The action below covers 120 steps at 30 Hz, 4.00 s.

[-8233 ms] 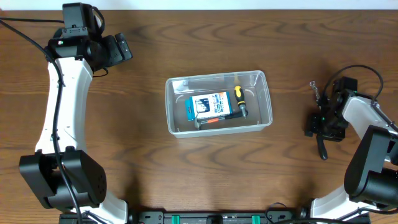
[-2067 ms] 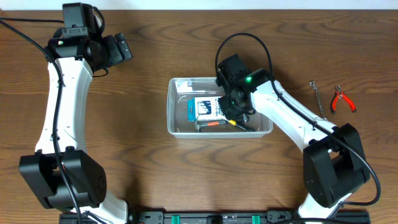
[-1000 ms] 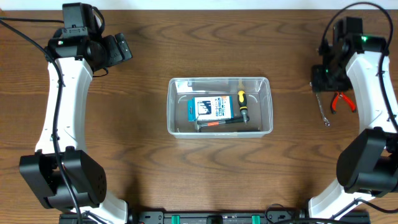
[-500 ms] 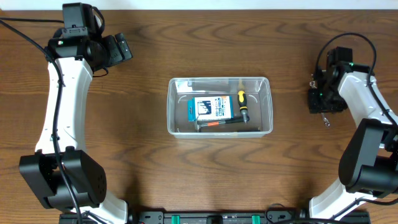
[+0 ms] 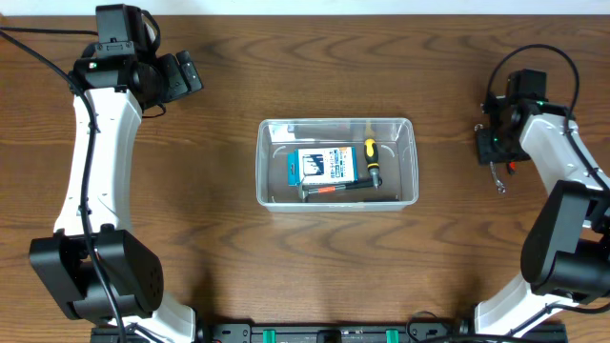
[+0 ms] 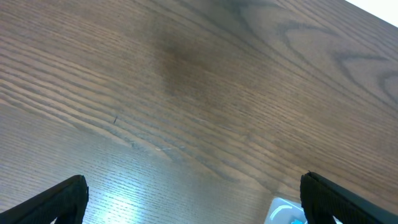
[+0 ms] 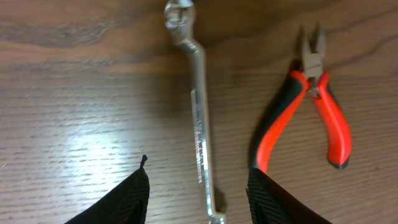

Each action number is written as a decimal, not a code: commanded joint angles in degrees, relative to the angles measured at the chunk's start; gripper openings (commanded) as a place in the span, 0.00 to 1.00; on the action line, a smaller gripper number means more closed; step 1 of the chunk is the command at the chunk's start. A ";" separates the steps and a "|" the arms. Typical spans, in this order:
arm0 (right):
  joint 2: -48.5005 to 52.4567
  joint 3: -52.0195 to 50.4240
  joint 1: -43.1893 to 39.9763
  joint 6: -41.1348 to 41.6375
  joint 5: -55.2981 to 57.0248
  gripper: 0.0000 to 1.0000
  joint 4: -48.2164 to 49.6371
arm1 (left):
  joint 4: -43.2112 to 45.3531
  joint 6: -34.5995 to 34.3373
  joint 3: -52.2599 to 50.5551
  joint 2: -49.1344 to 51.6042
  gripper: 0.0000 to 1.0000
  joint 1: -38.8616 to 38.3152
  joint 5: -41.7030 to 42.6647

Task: Pack container
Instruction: 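Lower the right gripper and grasp the silver wrench, then carry the wrench with the right gripper and lower it into the container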

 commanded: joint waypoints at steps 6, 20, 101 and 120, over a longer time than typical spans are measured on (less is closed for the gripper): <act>1.01 -0.35 -3.63 -2.25 -6.49 0.44 0.26 | -0.09 -0.68 0.76 0.00 0.98 0.09 0.13; 9.38 -0.37 -3.58 -3.61 -8.07 0.55 1.38 | -0.09 -0.68 0.79 0.00 0.98 0.09 0.13; 3.04 25.42 39.28 -34.69 -20.22 0.01 -28.55 | -0.09 -0.68 0.79 0.00 0.98 0.09 0.13; 15.02 25.38 39.28 -30.91 -21.88 0.09 -28.06 | -0.09 -0.68 0.79 0.00 0.98 0.09 0.13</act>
